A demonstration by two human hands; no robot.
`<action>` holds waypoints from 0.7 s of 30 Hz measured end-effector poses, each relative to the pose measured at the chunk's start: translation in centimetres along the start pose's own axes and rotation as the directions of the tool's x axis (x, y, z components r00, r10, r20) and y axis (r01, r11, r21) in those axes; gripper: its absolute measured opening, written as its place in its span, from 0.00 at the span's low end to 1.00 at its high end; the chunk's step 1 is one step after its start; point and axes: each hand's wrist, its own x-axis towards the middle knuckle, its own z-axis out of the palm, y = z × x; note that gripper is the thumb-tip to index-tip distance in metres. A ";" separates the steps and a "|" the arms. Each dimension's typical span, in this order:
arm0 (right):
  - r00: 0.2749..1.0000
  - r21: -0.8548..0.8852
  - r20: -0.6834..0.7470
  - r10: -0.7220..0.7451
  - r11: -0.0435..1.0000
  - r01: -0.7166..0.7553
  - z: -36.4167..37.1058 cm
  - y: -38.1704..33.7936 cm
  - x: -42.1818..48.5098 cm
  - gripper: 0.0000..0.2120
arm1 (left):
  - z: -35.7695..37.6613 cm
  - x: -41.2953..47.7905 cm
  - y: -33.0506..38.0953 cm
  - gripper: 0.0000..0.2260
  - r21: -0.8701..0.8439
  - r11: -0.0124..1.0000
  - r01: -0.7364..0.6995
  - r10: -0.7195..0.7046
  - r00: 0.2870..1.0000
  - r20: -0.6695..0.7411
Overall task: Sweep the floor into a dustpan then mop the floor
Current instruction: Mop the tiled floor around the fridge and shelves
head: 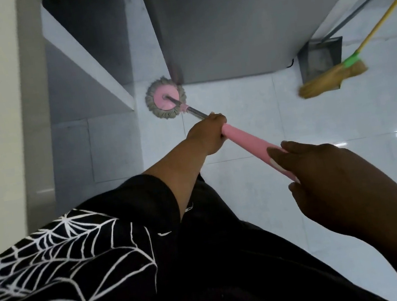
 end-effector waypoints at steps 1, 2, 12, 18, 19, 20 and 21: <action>0.999 0.000 0.015 -0.035 0.999 0.035 1.0 0.4 -1.7 0.24 | 1.5 -1.2 1.2 0.10 -0.020 1.000 0.014 -0.014 1.000 0.010; 0.998 0.006 0.019 -0.063 0.998 0.063 1.9 0.8 -3.4 0.23 | 2.9 -2.3 2.3 0.10 -0.029 0.999 0.025 -0.024 1.000 0.020; 0.966 -0.012 0.081 -0.246 0.969 0.248 7.3 0.6 -10.2 0.23 | 9.7 -11.9 3.8 0.09 -0.093 0.980 0.177 -0.177 0.984 0.010; 0.926 -0.049 0.090 -0.367 0.927 0.373 7.8 -2.8 -6.8 0.23 | 9.2 -14.9 -1.3 0.10 -0.145 0.927 0.347 -0.353 0.936 -0.015; 0.918 -0.067 0.087 -0.387 0.917 0.393 7.8 -3.5 -5.8 0.23 | 9.0 -15.1 -2.4 0.10 -0.176 0.908 0.380 -0.390 0.920 -0.024; 0.912 -0.089 0.087 -0.402 0.908 0.409 7.7 -4.3 -4.9 0.23 | 8.7 -15.2 -3.5 0.11 -0.197 0.894 0.403 -0.417 0.908 -0.033; 0.907 -0.111 0.086 -0.411 0.901 0.419 7.6 -5.1 -3.9 0.22 | 8.3 -15.2 -4.5 0.11 -0.199 0.891 0.409 -0.426 0.904 -0.047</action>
